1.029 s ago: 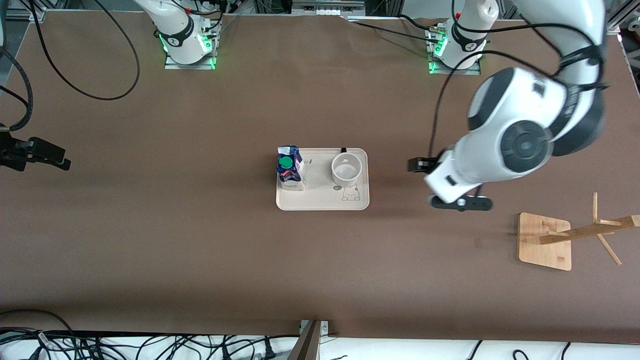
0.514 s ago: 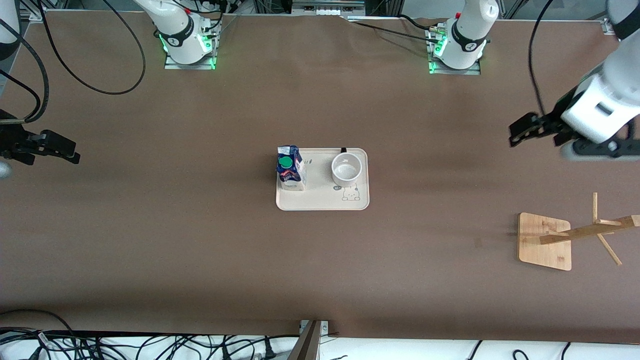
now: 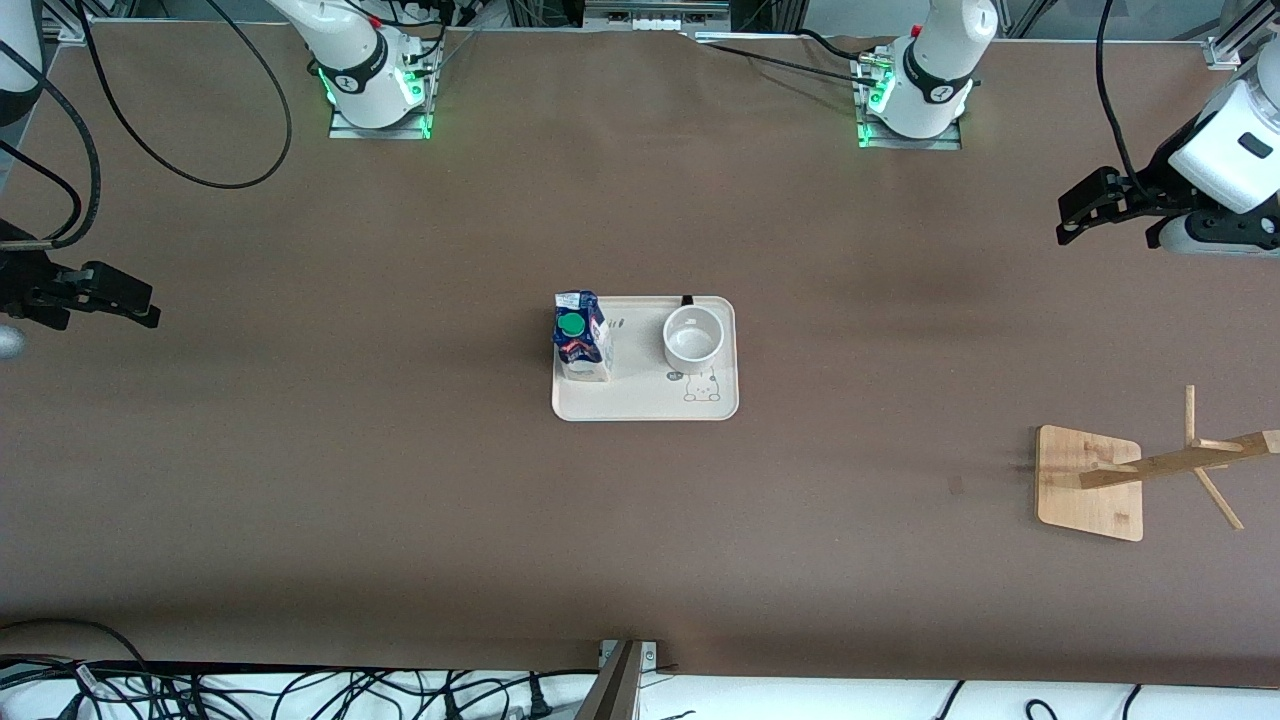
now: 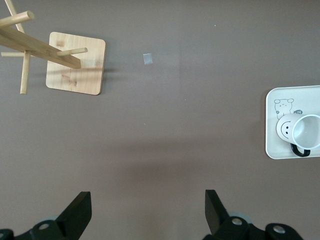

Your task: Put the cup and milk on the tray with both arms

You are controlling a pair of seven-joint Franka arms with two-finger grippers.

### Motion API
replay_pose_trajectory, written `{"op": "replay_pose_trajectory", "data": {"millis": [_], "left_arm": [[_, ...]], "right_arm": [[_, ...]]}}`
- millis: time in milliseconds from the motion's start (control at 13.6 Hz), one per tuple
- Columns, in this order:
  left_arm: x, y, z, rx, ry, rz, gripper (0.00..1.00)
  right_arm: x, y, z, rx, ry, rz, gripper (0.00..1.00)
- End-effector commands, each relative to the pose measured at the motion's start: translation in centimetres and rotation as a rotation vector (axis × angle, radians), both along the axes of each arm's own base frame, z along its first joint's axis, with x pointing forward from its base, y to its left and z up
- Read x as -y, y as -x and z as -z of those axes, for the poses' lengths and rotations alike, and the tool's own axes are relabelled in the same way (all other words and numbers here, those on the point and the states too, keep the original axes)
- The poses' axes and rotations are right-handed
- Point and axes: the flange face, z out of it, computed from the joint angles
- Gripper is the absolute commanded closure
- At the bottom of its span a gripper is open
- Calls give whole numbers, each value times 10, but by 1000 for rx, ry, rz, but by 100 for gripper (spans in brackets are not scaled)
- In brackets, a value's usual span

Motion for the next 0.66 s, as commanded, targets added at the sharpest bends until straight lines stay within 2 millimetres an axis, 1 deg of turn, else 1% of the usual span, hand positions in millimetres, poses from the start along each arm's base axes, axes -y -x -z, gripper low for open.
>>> {"op": "replay_pose_trajectory", "data": {"millis": [0,73,367,588], "left_arm": [[0,5,-1,-15,-29,-9,0],[-2,6,1,-32,-33,-4,0],[0,2,0,-36,-45,-1,0],[0,4,1,-51,-46,0,0]], "right_arm": [[1,5,-2,1,12,-7,0],[1,5,-2,1,12,-10,0],[4,5,-2,1,17,-7,0],[4,6,-4,2,29,-16,0]]}}
